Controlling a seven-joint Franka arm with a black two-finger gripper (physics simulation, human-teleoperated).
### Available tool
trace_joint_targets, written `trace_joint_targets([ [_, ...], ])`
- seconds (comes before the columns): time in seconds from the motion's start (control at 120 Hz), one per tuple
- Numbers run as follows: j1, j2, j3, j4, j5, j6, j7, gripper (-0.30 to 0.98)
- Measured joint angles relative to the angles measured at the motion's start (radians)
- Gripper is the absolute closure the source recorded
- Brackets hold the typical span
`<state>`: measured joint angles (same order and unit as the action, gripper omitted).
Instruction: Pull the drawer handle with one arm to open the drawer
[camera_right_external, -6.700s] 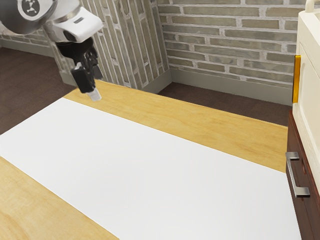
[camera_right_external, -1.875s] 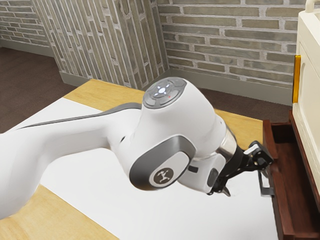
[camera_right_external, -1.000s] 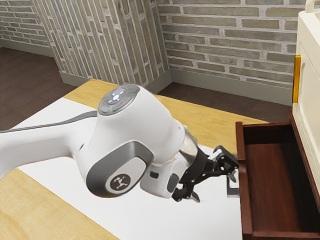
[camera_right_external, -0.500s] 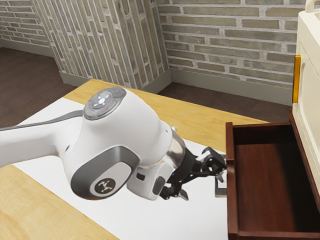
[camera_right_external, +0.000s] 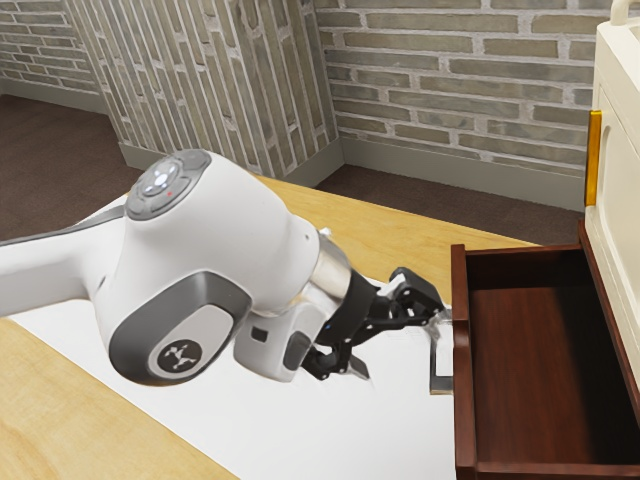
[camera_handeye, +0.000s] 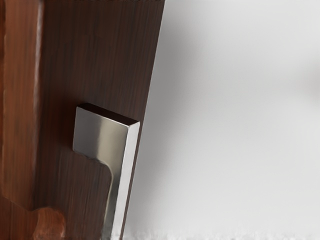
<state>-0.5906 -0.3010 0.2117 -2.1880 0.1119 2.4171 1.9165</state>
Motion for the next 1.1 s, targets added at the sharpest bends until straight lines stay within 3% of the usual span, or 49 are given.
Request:
trace_joint_targets([
  [0.492, 0.006, -0.042, 0.023, 0.131, -0.007, -0.138, -0.057, 0.00],
  [0.75, 0.190, 0.058, -0.047, 0.286, 0.000, -0.317, -0.216, 0.00],
  [0.908, 0.338, 0.067, -0.146, 0.327, 0.011, -0.440, -0.358, 0.00],
  [1.1, 0.393, 0.079, -0.130, 0.363, 0.018, -0.552, -0.534, 0.00],
])
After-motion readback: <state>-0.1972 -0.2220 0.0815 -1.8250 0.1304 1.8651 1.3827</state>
